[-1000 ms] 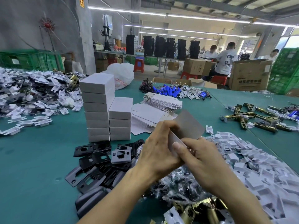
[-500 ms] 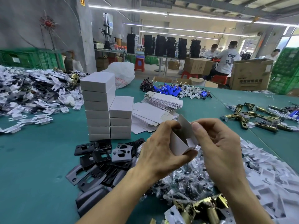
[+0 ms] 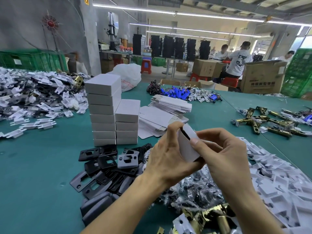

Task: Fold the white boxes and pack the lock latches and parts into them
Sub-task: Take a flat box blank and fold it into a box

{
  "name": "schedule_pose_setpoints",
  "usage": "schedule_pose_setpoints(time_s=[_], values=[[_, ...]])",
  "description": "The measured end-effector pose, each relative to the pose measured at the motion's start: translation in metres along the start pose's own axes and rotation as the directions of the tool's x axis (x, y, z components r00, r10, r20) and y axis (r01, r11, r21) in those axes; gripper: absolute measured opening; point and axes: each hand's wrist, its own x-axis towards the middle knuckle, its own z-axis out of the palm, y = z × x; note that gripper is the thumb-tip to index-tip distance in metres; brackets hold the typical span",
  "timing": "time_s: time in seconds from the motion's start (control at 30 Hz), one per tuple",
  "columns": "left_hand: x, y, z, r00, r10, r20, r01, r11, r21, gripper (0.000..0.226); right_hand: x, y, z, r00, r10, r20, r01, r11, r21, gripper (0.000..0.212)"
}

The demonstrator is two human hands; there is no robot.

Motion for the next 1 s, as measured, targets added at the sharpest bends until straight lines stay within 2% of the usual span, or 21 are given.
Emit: schedule_pose_setpoints(time_s=[0.13,0.37,0.57,0.67,0.87,1.0], values=[[-0.002,0.0,0.0,1.0,0.02,0.014,-0.02,1.0,0.02,0.08,0.002,0.0,-0.005,0.996,-0.008,-0.087,0.011,0.999,0.034,0.012],[-0.003,0.0,0.002,1.0,0.013,0.017,-0.014,0.999,0.042,0.077,-0.001,-0.005,-0.002,0.998,-0.032,-0.062,0.025,0.994,-0.105,0.018],[-0.002,-0.001,0.002,1.0,0.006,0.029,-0.006,1.0,0.011,0.08,0.0,-0.012,-0.005,0.997,-0.064,0.038,0.069,0.986,-0.153,0.014],[-0.002,-0.003,0.003,1.0,-0.007,0.002,0.007,1.0,-0.005,0.076,0.0,-0.015,-0.006,0.991,-0.069,0.119,0.083,0.989,-0.12,0.016],[0.001,-0.006,0.002,0.997,-0.054,-0.056,0.051,0.997,-0.055,0.071,0.002,-0.02,-0.016,0.943,-0.023,0.332,0.037,0.999,-0.037,0.033],[0.001,-0.007,-0.001,0.997,-0.042,-0.059,0.039,0.998,-0.053,0.07,0.003,-0.019,-0.017,0.935,-0.083,0.345,0.116,0.991,-0.074,0.033]])
